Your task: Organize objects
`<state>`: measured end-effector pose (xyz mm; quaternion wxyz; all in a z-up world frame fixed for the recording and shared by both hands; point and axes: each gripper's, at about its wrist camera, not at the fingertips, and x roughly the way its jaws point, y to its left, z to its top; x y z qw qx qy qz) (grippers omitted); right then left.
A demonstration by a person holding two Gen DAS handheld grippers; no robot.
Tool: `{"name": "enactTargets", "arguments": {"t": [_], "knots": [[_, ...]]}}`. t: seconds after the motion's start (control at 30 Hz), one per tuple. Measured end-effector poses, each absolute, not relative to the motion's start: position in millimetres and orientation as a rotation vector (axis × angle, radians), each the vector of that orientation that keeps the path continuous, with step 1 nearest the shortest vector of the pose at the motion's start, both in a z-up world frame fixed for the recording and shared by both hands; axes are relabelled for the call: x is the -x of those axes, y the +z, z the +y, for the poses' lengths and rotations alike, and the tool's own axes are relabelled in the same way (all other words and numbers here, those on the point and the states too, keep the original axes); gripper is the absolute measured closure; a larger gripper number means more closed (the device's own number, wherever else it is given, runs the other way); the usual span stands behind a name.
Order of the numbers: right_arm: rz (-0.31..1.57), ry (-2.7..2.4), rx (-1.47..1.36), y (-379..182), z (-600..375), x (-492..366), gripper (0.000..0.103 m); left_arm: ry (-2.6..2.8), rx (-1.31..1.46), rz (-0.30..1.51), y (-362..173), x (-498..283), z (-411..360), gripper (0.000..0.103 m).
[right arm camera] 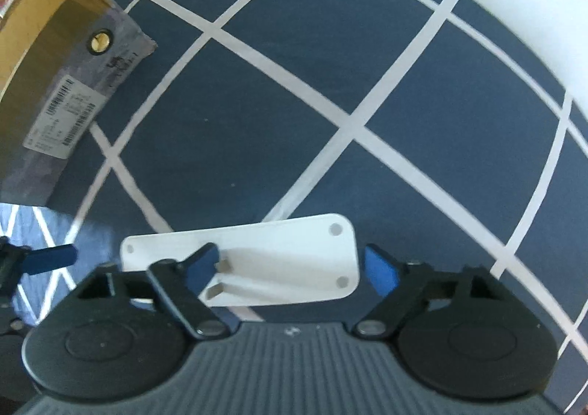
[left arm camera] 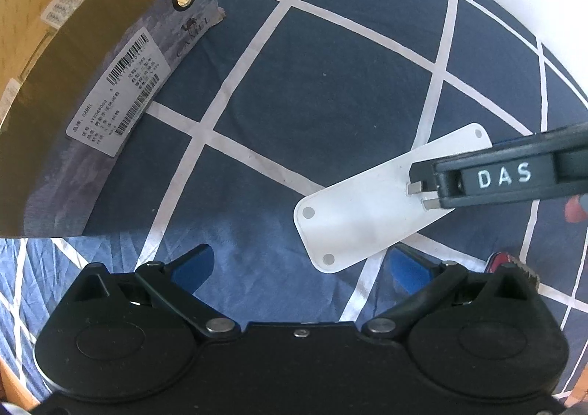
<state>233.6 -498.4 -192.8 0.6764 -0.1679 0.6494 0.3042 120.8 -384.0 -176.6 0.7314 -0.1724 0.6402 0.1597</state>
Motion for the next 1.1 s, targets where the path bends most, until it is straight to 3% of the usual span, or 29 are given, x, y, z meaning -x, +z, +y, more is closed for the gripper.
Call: {"name": "enactTargets", "arguments": {"t": [0.4,1.1], "knots": [[1.53,0.506,0.248,-192.2,-500.9,-205.1,0.023,0.319,0.43,1.388,-176.6,-114.7,-381.2,0.0],[1.523,0.566,0.267,-191.2,-495.8,-204.0,0.023,0.301,0.508,1.408,-192.3,-122.5,-384.9,0.0]]}}
